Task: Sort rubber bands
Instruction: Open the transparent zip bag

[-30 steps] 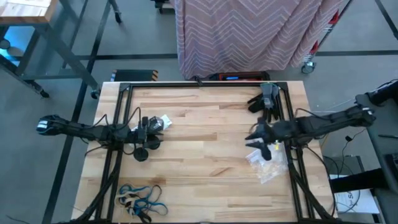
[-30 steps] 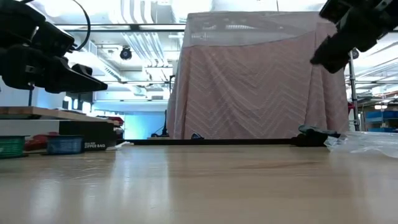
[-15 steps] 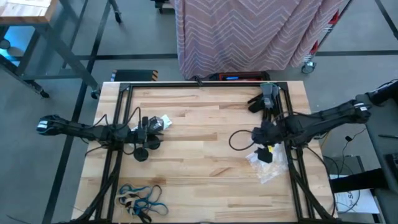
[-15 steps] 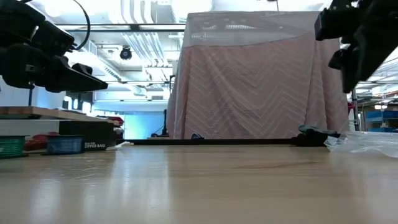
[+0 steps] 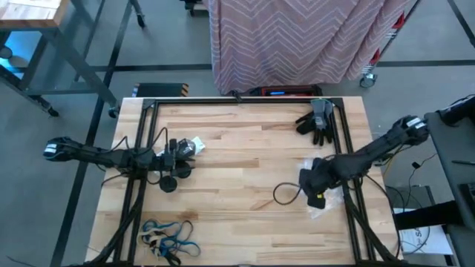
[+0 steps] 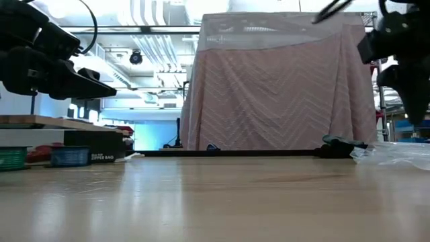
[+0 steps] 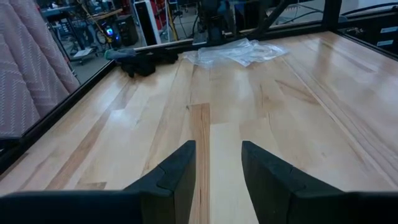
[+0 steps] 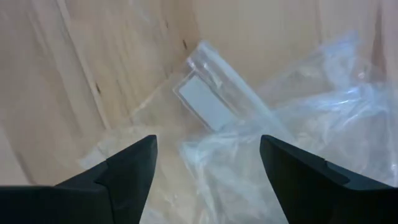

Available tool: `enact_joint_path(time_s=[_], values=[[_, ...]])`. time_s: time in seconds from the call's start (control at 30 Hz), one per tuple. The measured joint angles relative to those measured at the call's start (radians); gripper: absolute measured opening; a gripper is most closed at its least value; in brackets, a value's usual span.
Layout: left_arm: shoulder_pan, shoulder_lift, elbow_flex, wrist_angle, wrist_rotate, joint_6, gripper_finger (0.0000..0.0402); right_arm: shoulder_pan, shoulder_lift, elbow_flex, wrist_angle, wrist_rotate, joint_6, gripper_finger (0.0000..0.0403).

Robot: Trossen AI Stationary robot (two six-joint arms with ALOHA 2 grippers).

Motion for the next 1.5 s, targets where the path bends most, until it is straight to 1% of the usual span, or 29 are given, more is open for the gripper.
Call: enact_joint_path(time_s=[0.17, 0.3, 0.47, 0.63, 0.77, 0.9, 0.97, 1.07, 1.2, 1.27, 1.33, 1.43, 1.5], values=[[0.000, 0.000, 0.000, 0.001, 0.000, 0.000, 0.0116, 0.057, 0.090, 0.000, -0.010, 0.044, 0.043, 0.0274], [0.000, 0.000, 0.000, 0.003, 0.000, 0.000, 0.0116, 0.074, 0.166, 0.000, -0.053, 0.086, 0.059, 0.0280], [0.000, 0.000, 0.000, 0.003, 0.000, 0.000, 0.0116, 0.073, 0.248, -0.001, -0.056, 0.075, 0.060, 0.0284], [0.000, 0.000, 0.000, 0.003, 0.000, 0.000, 0.0116, 0.073, 0.312, -0.001, -0.057, 0.065, 0.064, 0.0273], [0.000, 0.000, 0.000, 0.003, 0.000, 0.000, 0.0116, 0.073, 0.327, 0.002, -0.059, 0.033, 0.065, 0.0261], [0.000, 0.000, 0.000, 0.003, 0.000, 0.000, 0.0116, 0.073, 0.311, -0.001, -0.066, -0.054, 0.065, 0.0252], [0.000, 0.000, 0.000, 0.001, 0.000, 0.003, 0.0116, 0.076, 0.293, -0.002, -0.069, -0.080, 0.065, 0.0250], [0.000, 0.000, 0.000, -0.003, 0.000, 0.010, 0.0116, 0.080, 0.273, -0.002, -0.074, -0.091, 0.065, 0.0254], [0.000, 0.000, 0.000, -0.002, 0.000, 0.004, 0.0116, 0.096, 0.264, -0.002, -0.080, -0.115, 0.037, 0.0272], [0.000, 0.000, 0.000, -0.001, 0.000, 0.004, 0.0116, 0.111, 0.264, -0.002, -0.084, -0.107, 0.012, 0.0284], [0.000, 0.000, 0.000, -0.001, 0.000, 0.004, 0.0116, 0.130, 0.270, -0.002, -0.084, -0.066, -0.007, 0.0294], [0.000, 0.000, 0.000, 0.002, 0.000, 0.004, 0.0116, 0.140, 0.273, -0.002, -0.085, 0.011, 0.008, 0.0303], [0.000, 0.000, 0.000, 0.003, 0.000, 0.004, 0.0116, 0.141, 0.274, -0.002, -0.085, 0.031, 0.017, 0.0303]])
